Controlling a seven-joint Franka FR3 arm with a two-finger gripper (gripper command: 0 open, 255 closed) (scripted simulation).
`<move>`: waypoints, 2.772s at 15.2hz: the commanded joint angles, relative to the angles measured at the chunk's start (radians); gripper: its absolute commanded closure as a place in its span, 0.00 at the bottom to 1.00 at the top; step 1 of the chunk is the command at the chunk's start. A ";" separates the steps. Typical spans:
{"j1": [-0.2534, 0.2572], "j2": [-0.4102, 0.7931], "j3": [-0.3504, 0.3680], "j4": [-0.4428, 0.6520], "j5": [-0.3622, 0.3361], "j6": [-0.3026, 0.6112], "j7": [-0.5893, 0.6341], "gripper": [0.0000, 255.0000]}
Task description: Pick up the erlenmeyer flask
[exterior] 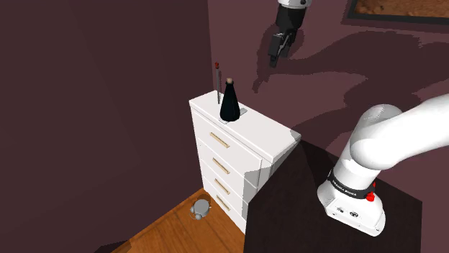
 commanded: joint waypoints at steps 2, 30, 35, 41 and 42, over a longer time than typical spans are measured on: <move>-0.003 0.030 -0.010 0.004 -0.003 0.026 -0.009 0.00; -0.071 1.074 -0.196 0.667 0.163 0.358 -0.317 0.00; -0.082 1.140 -0.192 0.701 0.180 0.385 -0.331 0.00; -0.082 1.155 -0.190 0.661 0.185 0.440 -0.337 0.00; -0.084 1.156 -0.191 0.665 0.185 0.437 -0.339 1.00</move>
